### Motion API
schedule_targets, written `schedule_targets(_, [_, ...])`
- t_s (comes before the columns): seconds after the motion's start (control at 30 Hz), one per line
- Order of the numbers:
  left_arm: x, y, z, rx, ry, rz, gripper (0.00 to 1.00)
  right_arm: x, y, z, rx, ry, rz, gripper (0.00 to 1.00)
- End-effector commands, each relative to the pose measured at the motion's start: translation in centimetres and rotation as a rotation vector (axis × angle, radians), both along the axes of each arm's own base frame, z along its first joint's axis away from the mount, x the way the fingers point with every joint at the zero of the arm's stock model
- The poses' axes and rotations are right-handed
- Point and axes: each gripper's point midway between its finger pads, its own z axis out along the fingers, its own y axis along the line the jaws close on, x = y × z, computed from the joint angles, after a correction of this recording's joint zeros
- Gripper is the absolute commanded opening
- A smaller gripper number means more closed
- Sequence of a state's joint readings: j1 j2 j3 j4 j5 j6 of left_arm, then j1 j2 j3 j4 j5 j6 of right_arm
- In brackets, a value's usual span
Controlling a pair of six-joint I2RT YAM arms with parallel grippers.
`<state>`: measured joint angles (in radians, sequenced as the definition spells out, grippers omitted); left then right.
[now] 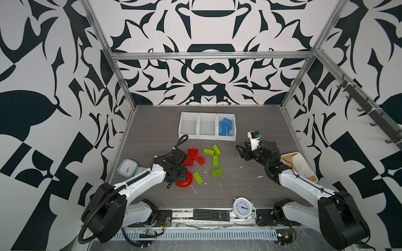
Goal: Sort the legos into containers by color
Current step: 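Lower the open left gripper around the red curved arch piece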
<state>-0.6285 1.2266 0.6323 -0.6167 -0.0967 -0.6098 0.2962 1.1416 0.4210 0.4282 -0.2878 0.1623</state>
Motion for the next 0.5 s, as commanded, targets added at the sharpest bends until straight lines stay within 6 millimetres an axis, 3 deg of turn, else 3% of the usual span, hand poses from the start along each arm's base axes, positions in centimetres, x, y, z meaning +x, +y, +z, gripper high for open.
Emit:
schedule_targets(0.0, [-0.1, 0.3, -0.2, 0.007, 0.007, 0.020, 0.65, 0.5, 0.0, 1.0, 0.001, -0.038, -0.003, 0.66])
schedule_targets(0.27, [-0.5, 0.3, -1.4, 0.041, 0.070, 0.009, 0.57, 0.6, 0.2, 0.7, 0.003, -0.024, 0.004, 0.66])
schedule_targets(0.47, [0.4, -0.5, -0.8, 0.002, 0.020, 0.002, 0.56, 0.6, 0.2, 1.0, 0.007, -0.027, 0.004, 0.66])
